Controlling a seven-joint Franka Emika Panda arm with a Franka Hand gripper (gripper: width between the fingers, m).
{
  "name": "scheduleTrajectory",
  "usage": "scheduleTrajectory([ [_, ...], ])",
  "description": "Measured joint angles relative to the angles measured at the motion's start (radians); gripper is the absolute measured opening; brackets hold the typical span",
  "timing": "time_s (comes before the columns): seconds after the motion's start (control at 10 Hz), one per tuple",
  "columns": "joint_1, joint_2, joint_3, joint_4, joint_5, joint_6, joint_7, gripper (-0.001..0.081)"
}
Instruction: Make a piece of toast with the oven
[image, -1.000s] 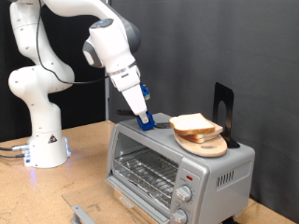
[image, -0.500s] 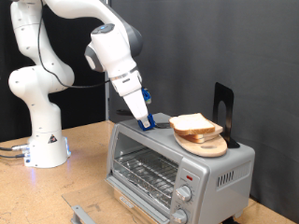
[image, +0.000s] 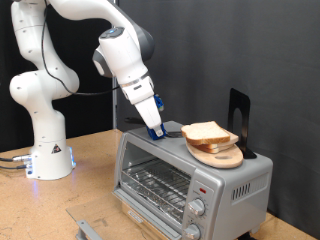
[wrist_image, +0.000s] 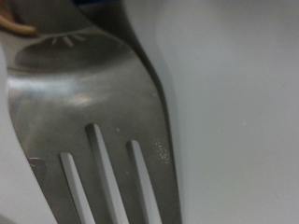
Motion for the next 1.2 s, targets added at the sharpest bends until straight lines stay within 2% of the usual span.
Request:
scheduleTrajectory([
  [0.2,0.0,0.001,0.006,0.0,-0.008,-0.002,0.033,0.0673],
  [0.3,-0.001,0.002,0.007,0.0,-0.017,-0.003,0.052,0.0506],
  [0.4,-0.001,0.003,0.008,0.0,-0.022,-0.003,0.063,0.0506],
  [0.5,-0.001,0.003,0.009,0.0,-0.027,-0.003,0.072,0.0359],
  [1.0,-0.005,-0.005,0.017,0.01,-0.073,-0.046,0.125,0.0361],
  [1.2,-0.002,-0.05,0.01,0.021,-0.05,-0.096,0.104,0.0361],
])
